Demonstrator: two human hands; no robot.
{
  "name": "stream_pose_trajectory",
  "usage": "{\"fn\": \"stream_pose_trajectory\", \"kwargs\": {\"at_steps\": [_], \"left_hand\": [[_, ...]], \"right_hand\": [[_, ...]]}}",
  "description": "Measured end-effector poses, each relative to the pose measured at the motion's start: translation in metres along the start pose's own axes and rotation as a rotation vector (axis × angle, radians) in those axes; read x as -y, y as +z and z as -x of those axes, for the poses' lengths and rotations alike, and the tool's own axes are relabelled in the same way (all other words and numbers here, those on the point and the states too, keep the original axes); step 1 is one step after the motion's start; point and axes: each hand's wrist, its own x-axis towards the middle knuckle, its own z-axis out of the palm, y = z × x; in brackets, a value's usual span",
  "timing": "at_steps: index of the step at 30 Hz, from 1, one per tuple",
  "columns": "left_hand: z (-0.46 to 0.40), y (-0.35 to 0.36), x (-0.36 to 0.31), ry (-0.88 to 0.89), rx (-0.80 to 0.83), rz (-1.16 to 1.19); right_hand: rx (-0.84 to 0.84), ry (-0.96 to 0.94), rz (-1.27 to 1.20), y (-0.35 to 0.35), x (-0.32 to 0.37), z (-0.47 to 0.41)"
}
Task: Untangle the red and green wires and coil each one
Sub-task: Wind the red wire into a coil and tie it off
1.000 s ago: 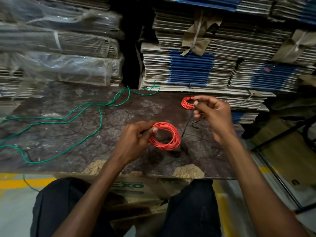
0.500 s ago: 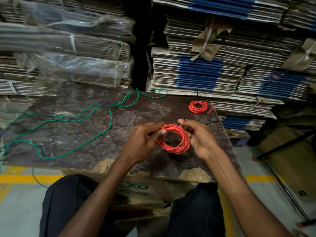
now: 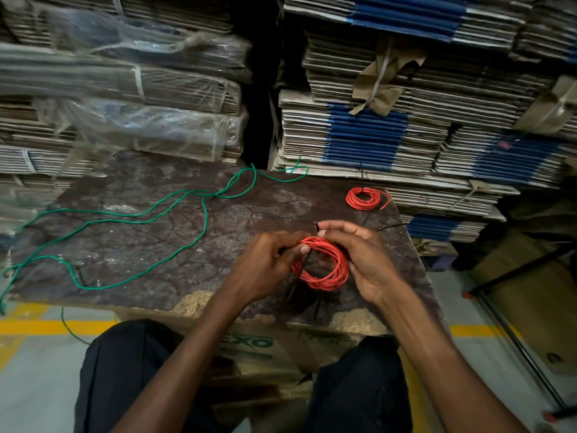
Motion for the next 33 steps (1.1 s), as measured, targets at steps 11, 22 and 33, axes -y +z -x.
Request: {"fn": "stream_pose_trajectory", "kwargs": {"at_steps": [11,22,33], "left_hand": [[0.0,0.008,-0.002,-0.055,0.109,0.254],[0.0,0.013,0.002,-0.145,0.056,0.328],[-0.004,0.008,0.012,-0.242,0.031,0.325]], "right_hand": [[-0.011,0.008,0.025,-0.001,-0.001,0.006],[-0.21,-0.483,0.445,-0.008,-0.013,0.012],[0.009,-1.056,1.092,-0.013,-0.016,0.036]]}}
